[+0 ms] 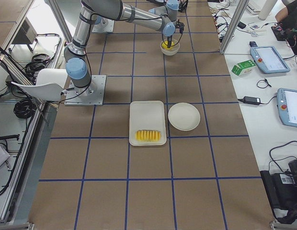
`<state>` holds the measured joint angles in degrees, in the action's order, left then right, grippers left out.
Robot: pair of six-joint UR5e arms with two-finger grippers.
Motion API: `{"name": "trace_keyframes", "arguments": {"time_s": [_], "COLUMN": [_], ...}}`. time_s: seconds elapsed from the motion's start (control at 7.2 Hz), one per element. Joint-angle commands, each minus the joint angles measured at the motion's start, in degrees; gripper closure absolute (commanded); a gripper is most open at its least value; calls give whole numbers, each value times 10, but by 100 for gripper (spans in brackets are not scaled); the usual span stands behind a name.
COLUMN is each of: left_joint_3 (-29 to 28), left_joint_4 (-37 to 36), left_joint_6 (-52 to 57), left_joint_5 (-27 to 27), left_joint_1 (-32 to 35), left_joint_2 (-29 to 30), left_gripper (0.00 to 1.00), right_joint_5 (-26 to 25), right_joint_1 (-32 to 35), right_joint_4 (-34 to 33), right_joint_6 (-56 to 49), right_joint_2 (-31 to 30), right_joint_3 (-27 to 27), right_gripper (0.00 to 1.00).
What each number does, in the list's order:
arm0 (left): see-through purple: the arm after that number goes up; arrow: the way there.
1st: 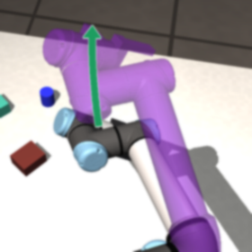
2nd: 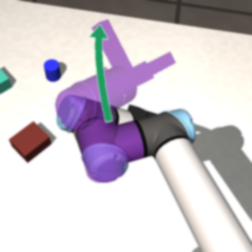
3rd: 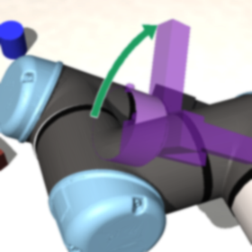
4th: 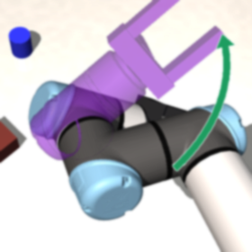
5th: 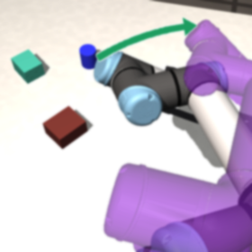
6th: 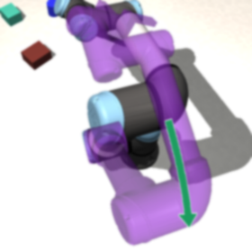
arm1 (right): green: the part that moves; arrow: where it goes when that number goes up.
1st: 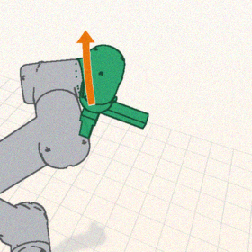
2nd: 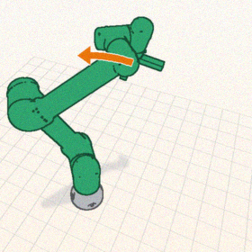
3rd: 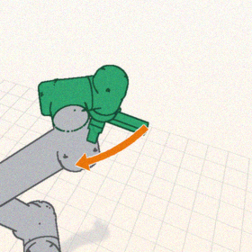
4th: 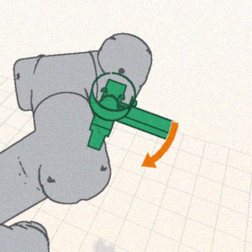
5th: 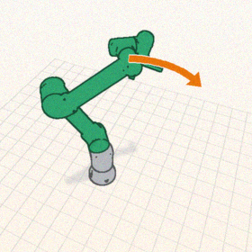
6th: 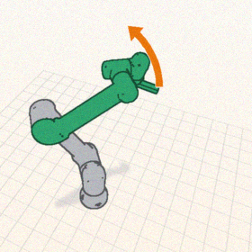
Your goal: Place bowl and put lemon in it
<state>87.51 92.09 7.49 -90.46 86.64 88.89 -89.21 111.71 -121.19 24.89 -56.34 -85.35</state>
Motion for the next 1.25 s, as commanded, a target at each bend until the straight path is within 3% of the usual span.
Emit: {"name": "trace_keyframes", "arguments": {"time_s": [0.0, 0.14, 0.42, 1.11], "left_joint_3": [-4, -3, -5, -4], "left_joint_4": [1, 2, 1, 5], "left_joint_6": [0, 0, 1, 1], "left_joint_5": [-2, 0, -2, -2], "left_joint_1": [-2, -2, -2, -2], "left_joint_2": [0, 1, -2, -3], "left_gripper": [0, 0, 0, 0], "right_joint_5": [-2, -3, -4, -4], "right_joint_1": [-1, -1, -4, -38], "right_joint_4": [-2, -5, 9, 242], "right_joint_6": [-12, -12, -13, -27], "right_joint_2": [4, 4, -20, -248], "right_joint_3": [0, 0, 4, 19], "right_gripper": [26, 0, 0, 0]}}
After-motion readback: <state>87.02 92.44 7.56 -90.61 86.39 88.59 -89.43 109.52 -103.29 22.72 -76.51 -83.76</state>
